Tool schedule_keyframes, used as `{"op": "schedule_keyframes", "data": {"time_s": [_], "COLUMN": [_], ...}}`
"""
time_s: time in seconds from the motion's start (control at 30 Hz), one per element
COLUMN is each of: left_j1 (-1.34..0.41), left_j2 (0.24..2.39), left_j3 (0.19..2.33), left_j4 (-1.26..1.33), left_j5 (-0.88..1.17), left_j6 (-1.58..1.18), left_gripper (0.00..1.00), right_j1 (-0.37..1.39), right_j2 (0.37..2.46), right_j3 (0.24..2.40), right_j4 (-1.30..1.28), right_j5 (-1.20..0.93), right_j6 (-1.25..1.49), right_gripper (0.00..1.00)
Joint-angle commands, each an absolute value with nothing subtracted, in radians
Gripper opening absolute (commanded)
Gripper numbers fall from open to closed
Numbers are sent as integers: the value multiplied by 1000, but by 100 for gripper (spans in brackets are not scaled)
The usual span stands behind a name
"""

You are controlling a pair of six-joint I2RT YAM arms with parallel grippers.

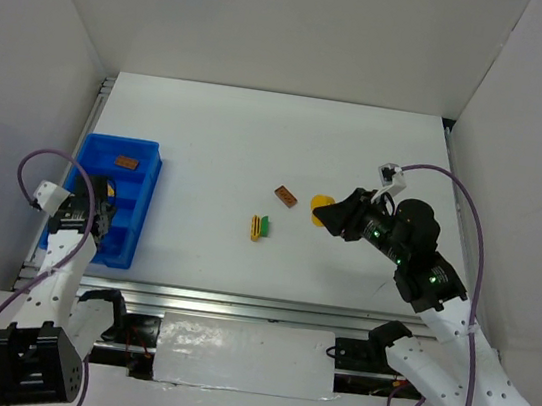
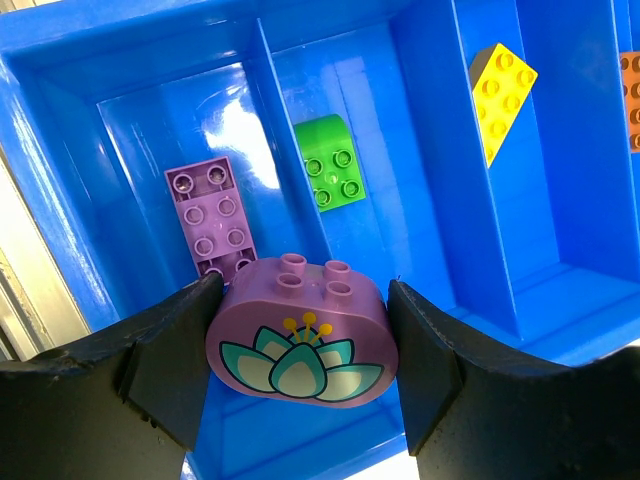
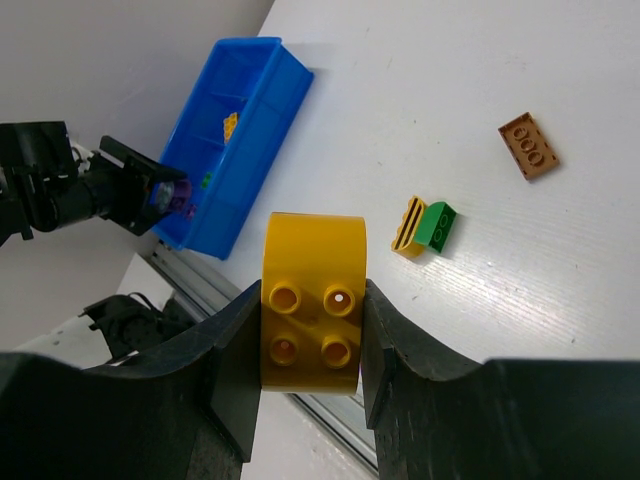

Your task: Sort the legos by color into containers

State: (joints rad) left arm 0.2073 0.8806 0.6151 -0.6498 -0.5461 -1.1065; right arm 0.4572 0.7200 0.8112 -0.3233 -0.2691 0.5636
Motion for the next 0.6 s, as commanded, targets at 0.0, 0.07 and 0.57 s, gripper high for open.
{"op": "schedule_keyframes", "data": {"time_s": [0.0, 0.07, 0.57], "left_j1": [212, 213, 216], "left_j2": [871, 873, 900], "left_j3": [606, 606, 647], "left_j4": [-624, -624, -656], "left_j5": [-568, -568, -563], "left_j6": [-1111, -1111, -1143], "left_gripper": [0, 0, 0], "right_j1": [453, 451, 451], "right_j2": [704, 704, 693], "right_j3": [828, 830, 834], "right_j4": [-288, -288, -295], "right_j5": [-264, -265, -272], "right_j6": [548, 549, 545], "right_gripper": [0, 0, 0]}}
